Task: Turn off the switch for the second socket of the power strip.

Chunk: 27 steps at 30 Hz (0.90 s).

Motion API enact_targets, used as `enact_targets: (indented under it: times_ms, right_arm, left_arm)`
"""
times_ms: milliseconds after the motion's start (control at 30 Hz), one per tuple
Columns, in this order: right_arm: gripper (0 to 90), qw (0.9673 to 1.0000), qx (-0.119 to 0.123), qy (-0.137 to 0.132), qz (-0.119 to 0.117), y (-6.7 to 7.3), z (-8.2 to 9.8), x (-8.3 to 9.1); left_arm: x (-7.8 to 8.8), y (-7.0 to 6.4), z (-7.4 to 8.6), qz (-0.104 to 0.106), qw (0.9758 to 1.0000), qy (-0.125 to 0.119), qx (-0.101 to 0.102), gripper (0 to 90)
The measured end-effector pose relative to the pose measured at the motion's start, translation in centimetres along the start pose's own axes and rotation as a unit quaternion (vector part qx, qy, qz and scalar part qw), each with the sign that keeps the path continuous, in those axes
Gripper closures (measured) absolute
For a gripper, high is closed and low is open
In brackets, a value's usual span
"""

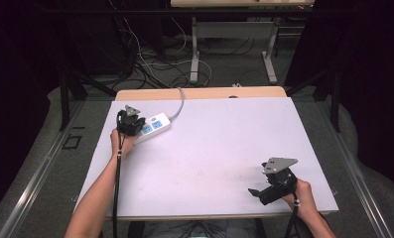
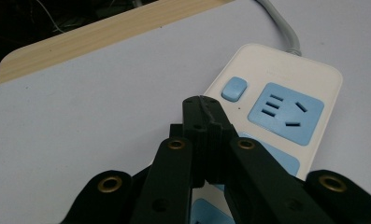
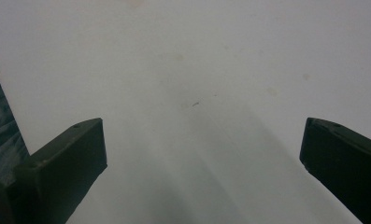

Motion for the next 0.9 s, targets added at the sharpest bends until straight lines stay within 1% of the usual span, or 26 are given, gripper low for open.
enact_targets:
  times_ms: [33, 67, 133, 167, 200, 233, 267, 300, 333, 367, 400, 500, 533, 567, 633, 667, 733, 767, 800, 867, 900]
  right_arm:
    - [0.3, 1.0, -0.002, 0.001, 0.0, 0.0, 0.0, 0.0]
    - [0.2, 1.0, 0.0, -0.004, 0.004, -0.1, 0.0, 0.0]
    - [0.3, 1.0, -0.005, -0.001, 0.002, 0.0, 0.0, 0.0]
    - [0.3, 1.0, -0.001, 0.001, -0.002, 0.0, 0.0, 0.0]
    - [0.2, 1.0, 0.004, -0.002, -0.001, 0.0, 0.0, 0.0]
    - [0.2, 1.0, 0.003, -0.004, 0.002, 0.0, 0.0, 0.0]
    - [0.2, 1.0, 0.0, -0.001, -0.001, 0.1, 0.0, 0.0]
    - [0.2, 1.0, -0.003, 0.0, -0.001, 0.1, 0.0, 0.0]
    - [0.3, 1.0, -0.003, 0.0, 0.0, 0.1, 0.0, 0.0]
    - [0.3, 1.0, 0.003, -0.004, 0.001, 0.0, -0.1, 0.0]
    - [0.3, 1.0, -0.002, -0.002, 0.002, 0.1, -0.1, 0.0]
    - [0.3, 1.0, -0.004, -0.001, -0.001, 0.2, -0.1, 0.0]
    - [0.2, 1.0, 0.003, -0.004, 0.0, 0.1, -0.1, 0.0]
    - [0.2, 1.0, 0.002, -0.006, 0.002, 0.0, -0.1, -0.1]
    - [0.3, 1.0, 0.0, -0.003, -0.002, 0.1, -0.1, 0.0]
    - [0.3, 1.0, -0.003, -0.004, 0.0, 0.1, -0.1, 0.0]
    - [0.3, 1.0, 0.003, -0.006, 0.002, 0.1, -0.1, 0.0]
    - [0.3, 1.0, -0.001, -0.003, 0.001, 0.1, -0.1, 0.0]
    - [0.2, 1.0, 0.003, -0.006, 0.002, 0.1, -0.2, 0.0]
    - [0.3, 1.0, 0.0, -0.005, 0.001, 0.1, -0.1, 0.0]
    - [0.2, 1.0, -0.002, -0.002, 0.0, 0.1, -0.1, 0.0]
  left_arm:
    - [0.2, 0.0, -0.1, 0.0, 1.0, -0.003, 0.002, 90.0]
    - [0.4, 0.0, -0.3, 0.001, 1.0, -0.005, 0.003, 90.0]
    - [0.7, -0.2, -0.5, 0.004, 0.9999, -0.009, 0.006, 90.0]
    - [0.8, -0.2, -0.6, 0.003, 0.9999, -0.01, 0.005, 90.0]
    - [0.9, -0.3, -0.6, 0.004, 0.9999, -0.01, 0.003, 90.0]
    - [1.0, -0.3, -0.7, 0.004, 0.9999, -0.011, 0.003, 90.0]
    - [1.0, -0.4, -0.8, 0.004, 0.9999, -0.014, 0.003, 90.0]
    - [1.1, -0.5, -0.7, 0.007, 0.9999, -0.012, 0.005, 89.9]
    - [1.2, -0.6, -0.8, 0.008, 0.9999, -0.008, 0.002, 89.4]
    - [1.2, -0.6, -0.8, 0.007, 1.0, -0.006, -0.001, 83.4]
    - [1.2, -0.7, -0.7, 0.008, 1.0, -0.005, 0.0, 82.7]
    - [1.5, -1.0, -0.7, 0.014, 0.9999, 0.003, 0.001, 79.3]
    - [1.6, -1.1, -0.7, 0.015, 0.9999, 0.002, 0.0, 78.1]
    - [1.7, -1.1, -0.8, 0.017, 0.9999, 0.002, -0.003, 76.4]
    - [1.9, -1.3, -0.8, 0.02, 0.9998, 0.006, -0.005, 70.8]
    - [1.9, -1.5, -0.8, 0.026, 0.9996, 0.009, -0.002, 67.4]
    - [2.0, -1.6, -0.7, 0.025, 0.9996, 0.013, -0.003, 56.3]
    - [2.1, -1.9, -0.7, 0.03, 0.9994, 0.016, 0.002, 50.7]
    - [2.3, -1.9, -0.7, 0.032, 0.9993, 0.021, -0.001, 45.3]
    - [2.6, -2.0, -0.7, 0.035, 0.9992, 0.019, 0.001, 35.2]
    - [2.9, -2.1, -0.8, 0.036, 0.9991, 0.021, 0.002, 31.5]
Point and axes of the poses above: each handheld gripper's, and its own axes: x roughly backward along the jaws, z roughly out of its underside, y roughly to its left, the point moved 9 cm from there along -x, roughly forward along the jaws, and after that the axes turned 8 degrees about z, right-handed, at the moved point
